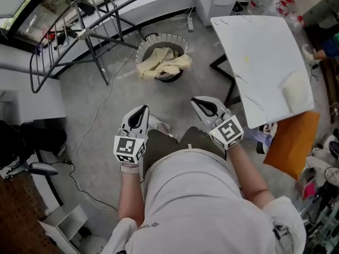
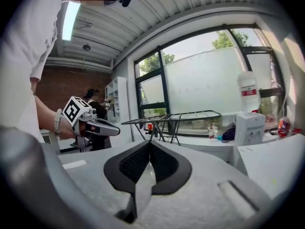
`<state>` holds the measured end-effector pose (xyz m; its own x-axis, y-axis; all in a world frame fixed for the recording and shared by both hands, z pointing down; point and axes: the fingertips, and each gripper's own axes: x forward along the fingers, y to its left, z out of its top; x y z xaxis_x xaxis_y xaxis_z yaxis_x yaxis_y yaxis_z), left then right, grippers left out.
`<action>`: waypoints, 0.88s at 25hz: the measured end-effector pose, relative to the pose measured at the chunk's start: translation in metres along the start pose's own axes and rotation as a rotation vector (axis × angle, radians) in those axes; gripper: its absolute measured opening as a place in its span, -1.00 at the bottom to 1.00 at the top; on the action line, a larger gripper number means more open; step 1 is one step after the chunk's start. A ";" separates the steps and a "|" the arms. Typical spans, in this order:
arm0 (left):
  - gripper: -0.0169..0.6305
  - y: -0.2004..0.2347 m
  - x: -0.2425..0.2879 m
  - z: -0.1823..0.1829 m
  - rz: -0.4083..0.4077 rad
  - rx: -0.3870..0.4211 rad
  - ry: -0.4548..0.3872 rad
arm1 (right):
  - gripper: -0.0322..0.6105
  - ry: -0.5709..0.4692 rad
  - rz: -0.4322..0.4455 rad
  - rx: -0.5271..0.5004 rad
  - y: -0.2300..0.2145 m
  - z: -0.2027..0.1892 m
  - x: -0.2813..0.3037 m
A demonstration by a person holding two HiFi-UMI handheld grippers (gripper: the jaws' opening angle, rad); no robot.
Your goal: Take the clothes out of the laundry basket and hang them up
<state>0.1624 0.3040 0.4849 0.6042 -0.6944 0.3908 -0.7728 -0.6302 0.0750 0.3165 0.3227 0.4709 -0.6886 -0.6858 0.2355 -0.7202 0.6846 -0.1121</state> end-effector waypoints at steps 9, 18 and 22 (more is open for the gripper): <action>-0.94 0.193 -0.045 0.002 0.174 -0.128 -0.051 | -0.88 0.126 0.202 -0.104 0.053 0.040 0.203; -0.94 0.343 -0.116 -0.029 0.334 -0.216 -0.035 | -0.88 0.333 0.329 -0.243 0.095 0.027 0.375; -0.94 0.371 -0.144 -0.059 0.433 -0.311 -0.008 | -0.83 0.430 0.405 -0.292 0.103 0.011 0.424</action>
<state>-0.2227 0.1904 0.5102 0.2174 -0.8714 0.4398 -0.9722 -0.1531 0.1772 -0.0503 0.0995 0.5484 -0.7616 -0.2411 0.6015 -0.3168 0.9483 -0.0210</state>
